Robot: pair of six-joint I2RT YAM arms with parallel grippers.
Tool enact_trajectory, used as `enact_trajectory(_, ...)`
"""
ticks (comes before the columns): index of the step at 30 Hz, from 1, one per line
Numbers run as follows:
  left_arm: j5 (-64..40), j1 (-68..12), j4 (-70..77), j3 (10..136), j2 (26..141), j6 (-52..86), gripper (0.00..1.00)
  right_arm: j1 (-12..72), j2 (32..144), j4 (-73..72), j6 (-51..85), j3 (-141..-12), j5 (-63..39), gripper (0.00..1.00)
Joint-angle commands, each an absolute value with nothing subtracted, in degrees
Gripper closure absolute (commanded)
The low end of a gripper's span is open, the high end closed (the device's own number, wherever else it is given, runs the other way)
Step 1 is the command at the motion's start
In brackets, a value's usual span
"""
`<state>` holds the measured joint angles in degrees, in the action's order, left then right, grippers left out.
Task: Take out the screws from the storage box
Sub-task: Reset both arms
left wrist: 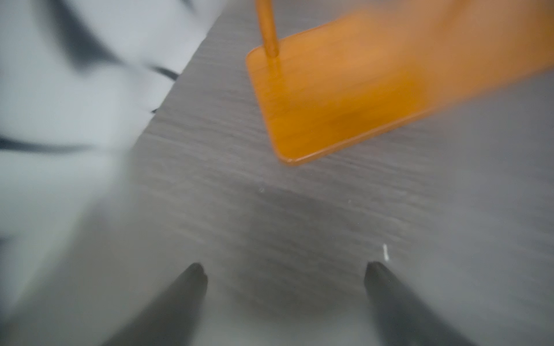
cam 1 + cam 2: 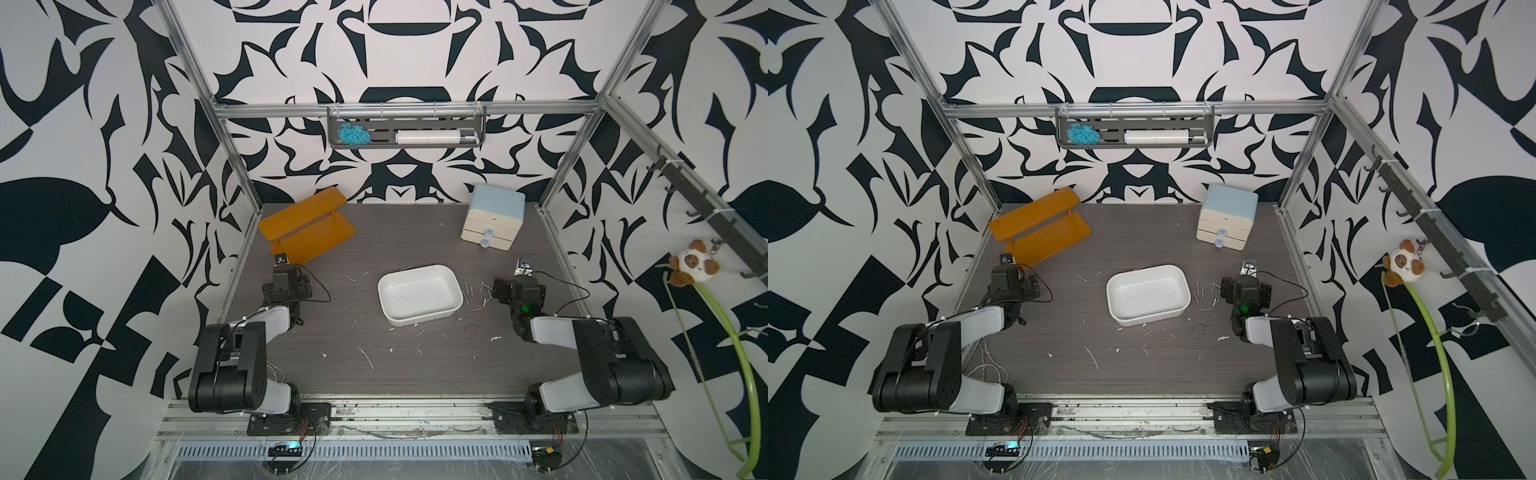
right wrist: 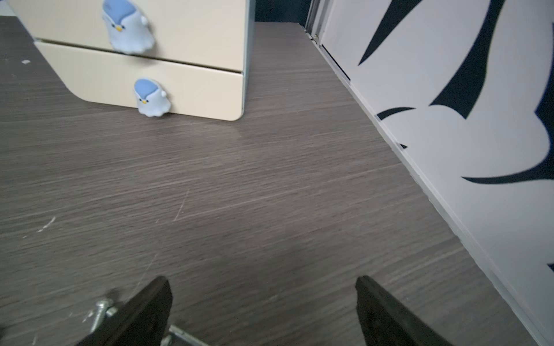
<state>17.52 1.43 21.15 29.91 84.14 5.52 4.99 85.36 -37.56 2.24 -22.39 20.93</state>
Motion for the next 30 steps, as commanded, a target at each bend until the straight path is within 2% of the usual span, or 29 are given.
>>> enact_trajectory(1,7.4,3.4,29.8,31.9,86.8,5.6,0.11,4.8,86.5,-40.8,-1.8,-26.1,15.6,0.0)
enact_trajectory(5,2.9,3.2,29.6,33.5,88.9,3.6,0.09,4.7,84.0,-45.3,0.9,-22.9,5.5,0.0)
enact_trajectory(6,1.2,3.2,30.2,33.0,88.7,3.0,0.01,4.8,83.4,-46.3,1.1,-22.1,3.8,0.0)
enact_trajectory(9,-0.4,3.2,35.8,29.2,86.8,2.6,0.01,4.7,84.2,-45.5,1.9,-22.8,6.3,0.0)
enact_trajectory(12,-2.8,3.2,40.9,25.9,86.1,1.7,0.01,5.2,86.8,-50.6,-2.8,-22.0,1.3,0.0)
enact_trajectory(16,-3.5,3.3,45.8,23.3,86.3,1.3,0.01,4.7,87.9,-49.7,0.0,-23.2,6.6,0.0)
enact_trajectory(19,-4.5,3.2,56.9,19.0,89.0,1.1,0.01,4.7,86.5,-57.5,-0.1,-18.1,5.8,0.01)
enact_trajectory(22,-4.4,3.1,52.6,19.9,87.7,1.0,0.01,4.7,86.8,-65.3,-1.2,-13.6,2.8,0.0)
enact_trajectory(24,-4.1,2.9,55.1,19.4,88.4,1.0,0.01,4.8,89.2,-74.2,-1.1,-10.7,3.9,0.0)
enact_trajectory(26,-4.3,2.8,53.7,19.8,88.0,1.0,0.01,4.9,88.0,-68.2,-1.1,-12.5,4.0,0.0)
enact_trajectory(30,-4.6,1.9,52.5,20.5,88.2,-0.4,0.01,4.6,88.2,-69.2,-1.0,-12.3,3.9,0.0)
